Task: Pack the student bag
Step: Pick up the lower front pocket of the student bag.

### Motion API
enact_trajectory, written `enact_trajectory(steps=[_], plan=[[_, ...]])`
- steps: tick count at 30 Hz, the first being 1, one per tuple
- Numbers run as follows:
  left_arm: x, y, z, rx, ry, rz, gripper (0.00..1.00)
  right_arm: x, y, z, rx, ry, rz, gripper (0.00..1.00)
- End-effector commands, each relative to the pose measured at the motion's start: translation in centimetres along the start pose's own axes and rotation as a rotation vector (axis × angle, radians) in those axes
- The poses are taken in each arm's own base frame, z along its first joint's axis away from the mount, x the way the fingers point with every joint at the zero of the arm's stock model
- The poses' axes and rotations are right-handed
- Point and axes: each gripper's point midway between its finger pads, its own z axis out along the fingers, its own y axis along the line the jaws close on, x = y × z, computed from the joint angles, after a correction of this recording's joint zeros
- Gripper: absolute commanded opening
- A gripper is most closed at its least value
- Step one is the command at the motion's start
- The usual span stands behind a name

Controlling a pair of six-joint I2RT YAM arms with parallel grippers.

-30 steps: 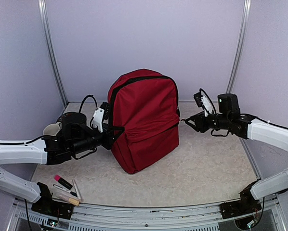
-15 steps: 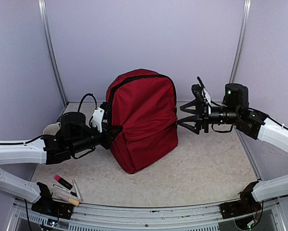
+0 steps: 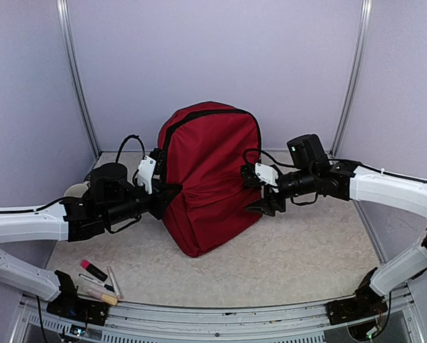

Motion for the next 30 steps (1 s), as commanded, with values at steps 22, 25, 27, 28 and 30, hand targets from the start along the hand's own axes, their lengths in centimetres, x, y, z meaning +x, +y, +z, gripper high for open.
enact_trajectory(steps=[22,25,27,28,30], plan=[[-7.5,2.1,0.2,-0.104,-0.2,0.082,0.0,2.6,3.1,6.4,-0.042,0.249,-0.169,0.21],[-8.5,4.4,0.3,-0.206,-0.23,0.092,0.0,1.8,5.0,6.1,-0.056,0.249,-0.184,0.07],[-9.4,5.8,0.1,-0.267,-0.265,0.107,0.0,1.5,6.5,5.9,-0.073,0.263,-0.195,0.02],[-9.8,6.3,0.0,-0.29,-0.282,0.114,0.0,1.4,7.3,5.8,-0.082,0.271,-0.193,0.01],[-10.4,6.8,-0.2,-0.323,-0.314,0.137,0.0,1.4,8.7,5.7,-0.111,0.281,-0.17,0.0]])
